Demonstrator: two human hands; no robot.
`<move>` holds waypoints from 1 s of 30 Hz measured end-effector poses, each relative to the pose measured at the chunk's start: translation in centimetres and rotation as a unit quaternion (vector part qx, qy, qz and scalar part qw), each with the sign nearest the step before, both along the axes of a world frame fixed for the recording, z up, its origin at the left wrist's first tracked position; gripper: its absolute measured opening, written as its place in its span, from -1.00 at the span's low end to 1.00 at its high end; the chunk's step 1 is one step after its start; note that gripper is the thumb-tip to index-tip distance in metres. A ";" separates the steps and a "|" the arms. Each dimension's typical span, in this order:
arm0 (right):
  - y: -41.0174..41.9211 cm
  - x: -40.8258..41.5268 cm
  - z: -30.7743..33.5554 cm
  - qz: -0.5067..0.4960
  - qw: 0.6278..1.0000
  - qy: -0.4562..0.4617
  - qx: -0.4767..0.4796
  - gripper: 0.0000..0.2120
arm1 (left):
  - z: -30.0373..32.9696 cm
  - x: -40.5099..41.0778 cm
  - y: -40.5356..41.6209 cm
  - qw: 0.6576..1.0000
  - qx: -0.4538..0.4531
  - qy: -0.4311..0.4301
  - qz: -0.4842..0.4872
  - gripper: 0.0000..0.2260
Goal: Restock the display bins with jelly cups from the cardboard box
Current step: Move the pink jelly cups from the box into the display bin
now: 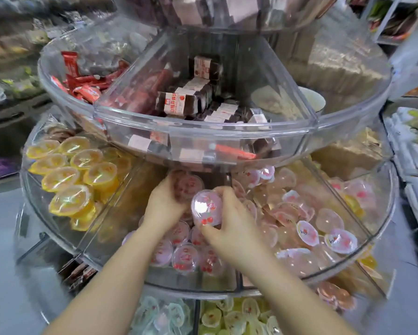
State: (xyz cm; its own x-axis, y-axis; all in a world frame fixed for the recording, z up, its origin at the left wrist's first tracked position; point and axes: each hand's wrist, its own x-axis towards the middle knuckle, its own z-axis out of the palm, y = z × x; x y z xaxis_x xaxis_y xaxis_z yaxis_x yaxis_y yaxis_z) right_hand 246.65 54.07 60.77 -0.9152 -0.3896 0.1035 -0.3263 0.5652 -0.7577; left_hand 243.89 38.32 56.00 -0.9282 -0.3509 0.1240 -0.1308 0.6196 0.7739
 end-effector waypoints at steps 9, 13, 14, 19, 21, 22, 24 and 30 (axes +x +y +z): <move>-3.2 1.2 -1.8 -0.065 0.987 0.003 0.146 -0.60 | -2.3 -3.5 -0.4 0.954 -0.289 -0.043 -0.071 -0.50; -3.5 1.1 -1.7 -0.080 0.986 -0.010 0.147 -0.65 | -2.2 -4.1 -0.9 0.956 -0.264 -0.080 -0.097 -0.23; -3.5 1.2 -1.7 -0.081 0.986 -0.013 0.146 -0.66 | -2.1 -4.2 -1.3 0.955 -0.262 -0.070 -0.121 -0.23; -3.8 1.4 -1.4 -0.095 0.986 -0.023 0.137 -0.69 | -2.4 -4.5 -2.2 0.947 -0.253 -0.033 -0.194 -0.38; -3.8 1.4 -1.4 -0.099 0.985 -0.024 0.138 -0.69 | -2.6 -4.7 -1.6 0.952 -0.266 -0.018 -0.151 -0.33; -3.8 1.4 -1.4 -0.100 0.985 -0.024 0.140 -0.69 | -2.6 -4.7 -1.4 0.954 -0.272 -0.018 -0.124 -0.30; -3.8 1.5 -1.4 -0.102 0.984 -0.025 0.144 -0.69 | -2.9 -4.9 -1.5 0.954 -0.284 -0.029 -0.092 -0.23; -4.0 1.3 -1.5 -0.106 0.981 -0.012 0.161 -0.62 | -3.0 -5.0 -1.9 0.961 -0.247 -0.045 -0.120 -0.16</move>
